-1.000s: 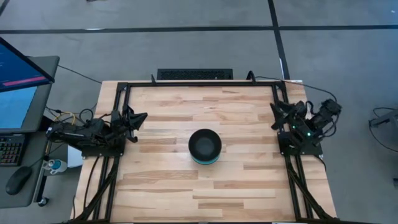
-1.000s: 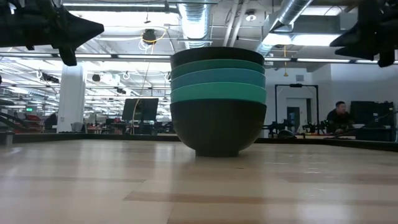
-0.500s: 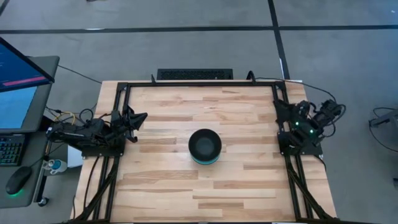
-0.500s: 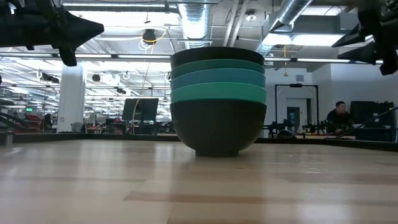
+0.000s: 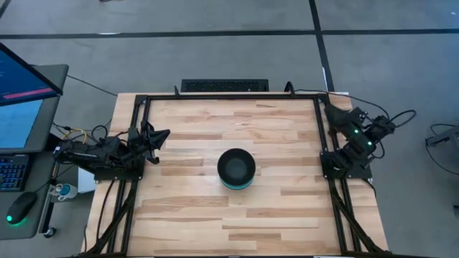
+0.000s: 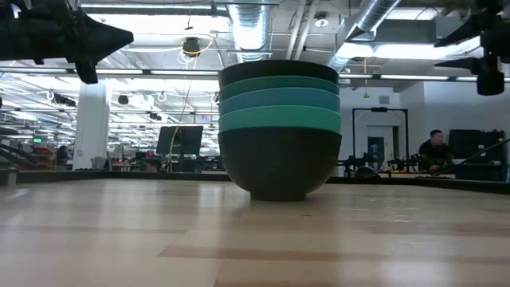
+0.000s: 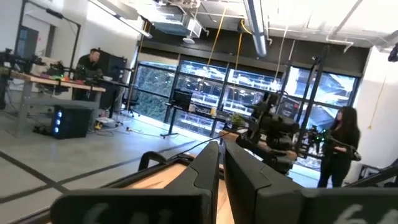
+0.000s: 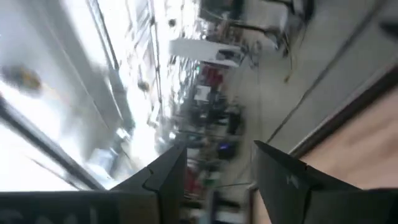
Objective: Nest bowls inside each other
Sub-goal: Return to Home Position
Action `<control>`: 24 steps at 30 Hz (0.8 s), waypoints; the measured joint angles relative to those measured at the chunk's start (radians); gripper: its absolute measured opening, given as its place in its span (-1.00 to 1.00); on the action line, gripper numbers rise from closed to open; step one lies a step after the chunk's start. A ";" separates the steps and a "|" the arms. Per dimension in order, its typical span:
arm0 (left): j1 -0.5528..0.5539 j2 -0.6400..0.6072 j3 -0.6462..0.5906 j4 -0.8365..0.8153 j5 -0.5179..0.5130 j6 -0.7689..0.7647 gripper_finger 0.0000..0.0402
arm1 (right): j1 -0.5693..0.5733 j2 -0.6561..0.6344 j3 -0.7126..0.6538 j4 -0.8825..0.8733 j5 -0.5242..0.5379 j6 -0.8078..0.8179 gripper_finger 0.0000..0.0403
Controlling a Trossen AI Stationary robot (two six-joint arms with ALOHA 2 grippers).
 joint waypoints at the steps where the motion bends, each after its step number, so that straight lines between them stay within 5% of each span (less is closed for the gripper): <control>1: 0.000 0.000 0.000 0.001 0.000 0.008 -0.93 | 0.015 0.000 0.002 -0.001 0.001 0.071 0.00; 5: 0.000 0.000 0.000 0.003 -0.007 0.025 -0.93 | 0.164 0.000 0.002 -0.009 -0.084 0.112 0.00; 8: 0.000 0.000 0.000 0.002 -0.027 0.026 -0.93 | 0.258 0.000 0.013 -0.002 -0.155 -0.095 0.00; 15: 0.000 0.000 0.000 0.003 -0.029 -0.015 -0.93 | 0.301 0.000 0.066 -0.013 -0.120 -0.692 0.00; 20: 0.000 0.000 0.000 0.003 0.003 -0.028 -0.93 | 0.326 0.000 0.135 -0.057 0.100 -0.809 0.01; 24: 0.000 0.000 0.000 0.003 0.012 -0.029 -0.93 | 0.435 0.002 0.163 -0.110 0.107 -0.787 0.01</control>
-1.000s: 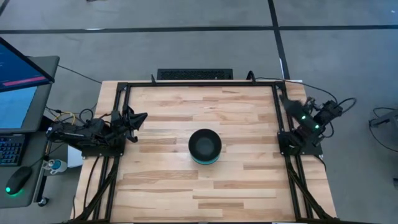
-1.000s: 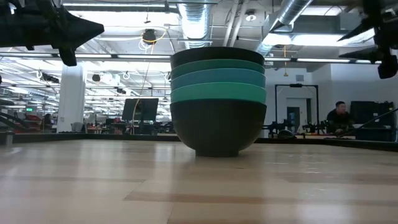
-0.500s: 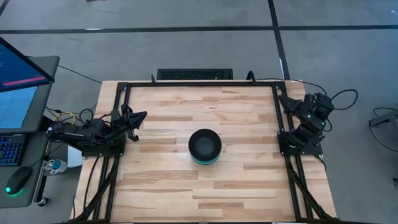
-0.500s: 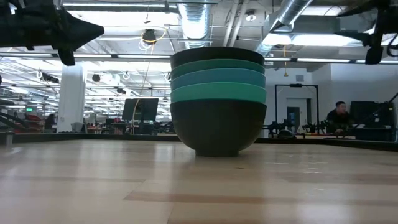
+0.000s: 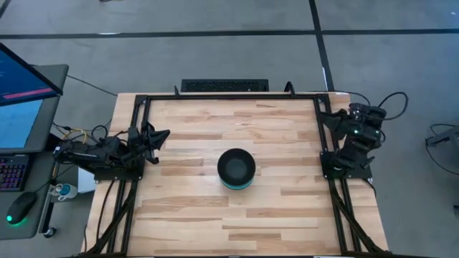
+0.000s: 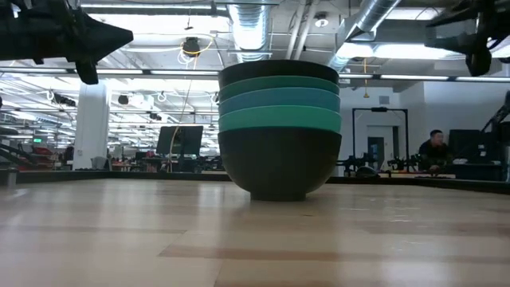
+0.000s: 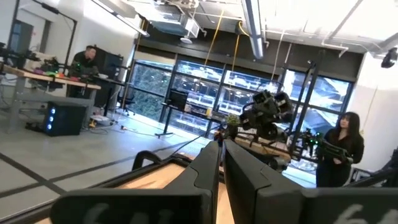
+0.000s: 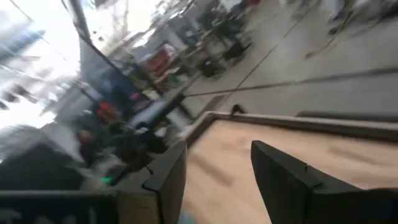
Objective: Nest bowls inside each other
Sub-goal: Return to Home Position
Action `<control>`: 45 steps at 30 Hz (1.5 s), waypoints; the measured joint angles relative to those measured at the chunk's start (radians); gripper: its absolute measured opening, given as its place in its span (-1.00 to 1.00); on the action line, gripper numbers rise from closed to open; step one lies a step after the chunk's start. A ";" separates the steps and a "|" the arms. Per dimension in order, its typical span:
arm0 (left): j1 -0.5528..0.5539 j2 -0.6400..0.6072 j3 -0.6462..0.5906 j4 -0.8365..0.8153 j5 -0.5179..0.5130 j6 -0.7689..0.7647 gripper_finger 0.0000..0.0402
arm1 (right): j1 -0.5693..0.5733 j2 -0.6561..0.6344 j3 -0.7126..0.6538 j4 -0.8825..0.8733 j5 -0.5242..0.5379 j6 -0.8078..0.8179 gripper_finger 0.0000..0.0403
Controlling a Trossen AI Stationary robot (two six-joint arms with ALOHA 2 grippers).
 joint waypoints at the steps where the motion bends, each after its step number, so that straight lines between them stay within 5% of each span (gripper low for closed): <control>1: 0.000 0.000 0.000 0.000 0.000 0.000 -0.93 | 0.031 -0.003 0.004 0.007 -0.002 0.008 0.01; 8: 0.000 0.000 0.000 0.000 -0.001 0.012 -0.93 | 0.255 -0.002 -0.011 -0.009 0.000 -0.147 0.00; 14: 0.000 0.000 0.000 -0.002 0.000 0.012 -0.93 | 0.264 -0.002 -0.066 -0.006 -0.058 -0.328 0.00; 19: 0.000 0.000 0.000 -0.002 0.000 0.015 -0.93 | 0.135 -0.002 -0.125 0.070 -0.183 -0.419 -0.01; 29: 0.000 0.000 0.000 0.002 0.011 0.035 -0.93 | -0.242 -0.002 -0.188 -0.003 -0.158 -0.472 -0.01; 45: 0.000 0.000 0.000 0.000 -0.015 0.037 -0.93 | -0.722 -0.002 -0.188 0.044 -0.212 -0.807 -0.01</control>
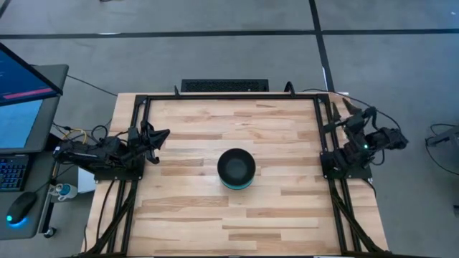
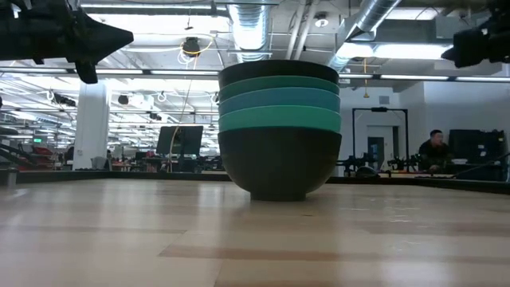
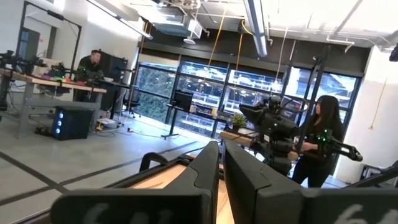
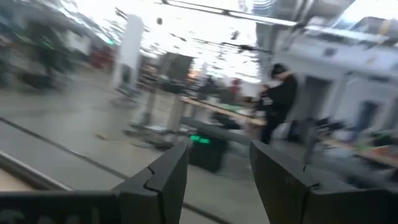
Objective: Nest bowls inside each other
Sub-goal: Return to Home Position
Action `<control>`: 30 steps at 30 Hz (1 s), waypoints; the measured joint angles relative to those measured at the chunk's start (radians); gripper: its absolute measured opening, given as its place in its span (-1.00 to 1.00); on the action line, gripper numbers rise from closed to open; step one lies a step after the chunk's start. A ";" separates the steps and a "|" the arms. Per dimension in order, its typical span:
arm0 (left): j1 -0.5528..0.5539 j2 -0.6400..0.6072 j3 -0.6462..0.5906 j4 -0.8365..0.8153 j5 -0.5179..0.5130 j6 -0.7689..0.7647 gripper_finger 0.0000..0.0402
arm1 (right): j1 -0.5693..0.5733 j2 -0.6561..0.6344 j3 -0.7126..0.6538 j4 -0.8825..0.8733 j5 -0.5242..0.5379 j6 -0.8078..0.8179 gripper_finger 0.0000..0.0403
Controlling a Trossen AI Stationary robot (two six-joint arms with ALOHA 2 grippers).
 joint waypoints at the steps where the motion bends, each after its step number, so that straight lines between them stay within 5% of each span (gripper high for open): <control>1: 0.000 0.000 0.000 0.000 0.000 -0.001 -0.93 | -0.024 0.000 0.000 0.001 -0.001 -0.041 -0.02; 9: 0.000 0.000 0.000 0.000 0.000 -0.013 -0.93 | -0.158 0.000 0.042 -0.007 -0.071 -0.300 -0.02; 18: 0.000 0.000 0.000 -0.010 -0.008 0.020 -0.93 | -0.164 0.000 0.055 -0.004 -0.579 -0.191 -0.03; 25: 0.000 0.000 0.000 -0.030 -0.028 0.019 -0.93 | -0.164 -0.001 -0.002 0.040 -1.218 0.006 -0.02; 30: 0.000 0.000 0.000 -0.031 -0.028 0.019 -0.93 | -0.165 0.000 -0.006 -0.156 -1.386 0.082 -0.02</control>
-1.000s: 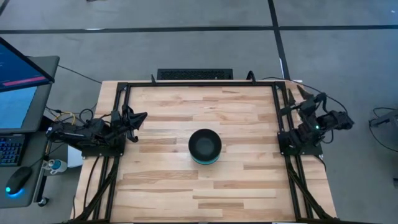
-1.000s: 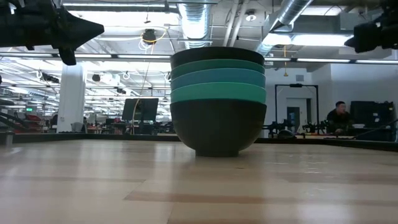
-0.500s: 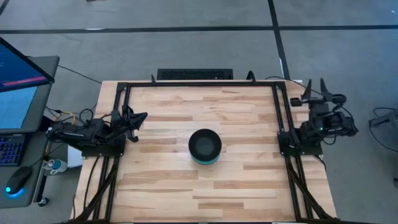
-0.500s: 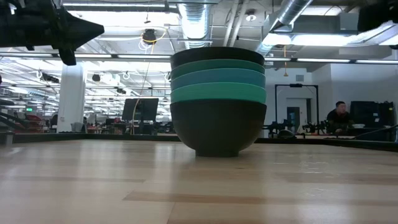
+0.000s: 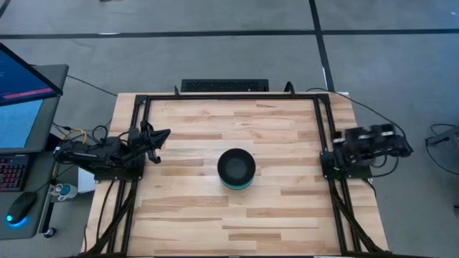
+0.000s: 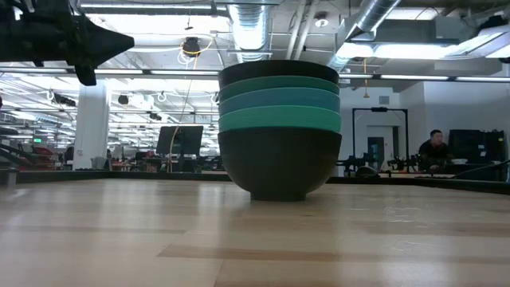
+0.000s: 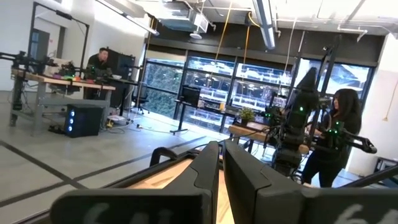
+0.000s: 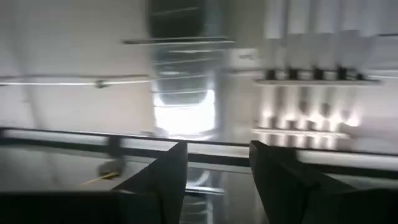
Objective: Nest bowls inside each other
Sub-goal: Return to Home Position
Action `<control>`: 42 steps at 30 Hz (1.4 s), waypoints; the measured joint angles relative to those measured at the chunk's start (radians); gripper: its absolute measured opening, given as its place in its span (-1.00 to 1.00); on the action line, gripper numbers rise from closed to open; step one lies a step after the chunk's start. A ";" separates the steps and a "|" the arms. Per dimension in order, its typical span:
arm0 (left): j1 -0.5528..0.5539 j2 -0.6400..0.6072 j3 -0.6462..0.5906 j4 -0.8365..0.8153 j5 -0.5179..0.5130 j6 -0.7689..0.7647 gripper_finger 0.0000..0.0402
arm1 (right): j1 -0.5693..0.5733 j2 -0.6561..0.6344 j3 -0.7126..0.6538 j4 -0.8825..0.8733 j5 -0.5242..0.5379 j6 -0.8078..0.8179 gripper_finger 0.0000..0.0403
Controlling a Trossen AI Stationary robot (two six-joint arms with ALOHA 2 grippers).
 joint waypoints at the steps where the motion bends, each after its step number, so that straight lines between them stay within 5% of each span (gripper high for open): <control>1: 0.000 0.000 0.000 0.000 0.000 0.000 -0.93 | 0.000 0.000 0.000 -0.066 -0.002 0.001 -0.02; 8: 0.000 0.000 0.000 0.005 -0.001 -0.023 -0.93 | 0.000 0.000 0.000 -0.488 0.068 0.046 -0.02; 12: 0.000 0.000 0.000 0.006 0.000 -0.041 -0.93 | 0.000 0.000 0.000 -0.420 0.200 -0.030 -0.03; 33: 0.000 0.000 0.000 -0.024 0.008 -0.065 -0.93 | 0.000 0.000 -0.001 -0.351 0.271 0.030 -0.02; 42: 0.000 0.000 0.000 -0.024 0.043 -0.020 -0.93 | 0.000 0.000 0.075 -0.380 -0.311 -0.086 -0.02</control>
